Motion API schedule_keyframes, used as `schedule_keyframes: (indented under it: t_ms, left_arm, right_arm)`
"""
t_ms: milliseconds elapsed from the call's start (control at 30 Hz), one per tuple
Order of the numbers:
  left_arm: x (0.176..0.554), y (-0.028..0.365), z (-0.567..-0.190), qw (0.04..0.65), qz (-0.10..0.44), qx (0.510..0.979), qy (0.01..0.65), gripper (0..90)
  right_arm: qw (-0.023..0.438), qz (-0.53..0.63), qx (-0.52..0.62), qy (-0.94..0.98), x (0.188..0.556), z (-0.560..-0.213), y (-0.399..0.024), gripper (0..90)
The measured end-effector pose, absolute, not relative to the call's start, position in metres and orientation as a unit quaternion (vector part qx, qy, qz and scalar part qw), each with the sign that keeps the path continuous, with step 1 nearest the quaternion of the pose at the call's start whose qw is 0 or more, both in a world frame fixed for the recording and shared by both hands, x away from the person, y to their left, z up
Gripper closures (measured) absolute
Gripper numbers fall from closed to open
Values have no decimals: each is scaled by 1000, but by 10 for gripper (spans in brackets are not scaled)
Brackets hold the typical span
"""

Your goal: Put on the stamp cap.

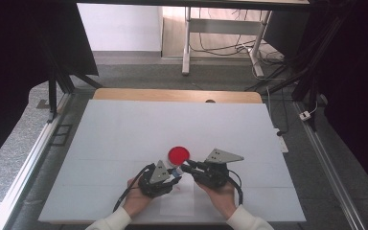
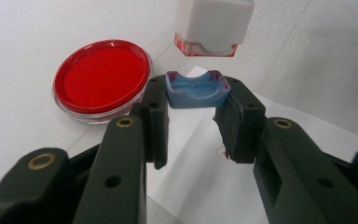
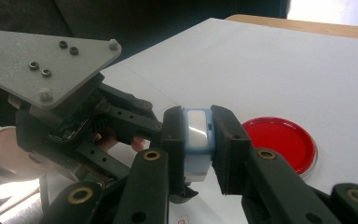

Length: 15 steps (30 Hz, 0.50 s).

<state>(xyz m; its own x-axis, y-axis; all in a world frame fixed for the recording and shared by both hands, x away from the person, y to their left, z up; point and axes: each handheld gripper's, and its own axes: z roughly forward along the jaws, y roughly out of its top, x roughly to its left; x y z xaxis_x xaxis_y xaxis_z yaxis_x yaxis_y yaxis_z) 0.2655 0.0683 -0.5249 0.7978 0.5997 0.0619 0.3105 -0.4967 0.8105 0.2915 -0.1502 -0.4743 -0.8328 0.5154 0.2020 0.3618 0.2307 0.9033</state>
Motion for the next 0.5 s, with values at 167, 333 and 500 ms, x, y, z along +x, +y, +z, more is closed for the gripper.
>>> schedule_keyframes:
  t_ms: [167,333,500]
  left_arm:
    - [266,67,-525,424,172,848,267,647]
    - [267,66,-525,423,173,848,269,646]
    - [267,65,-525,423,177,847,270,646]
  right_arm:
    - [78,551,282,782,290,-475,-148,751]
    - [79,548,287,782,289,-476,-146,751]
    - [79,548,288,781,288,-477,-144,751]
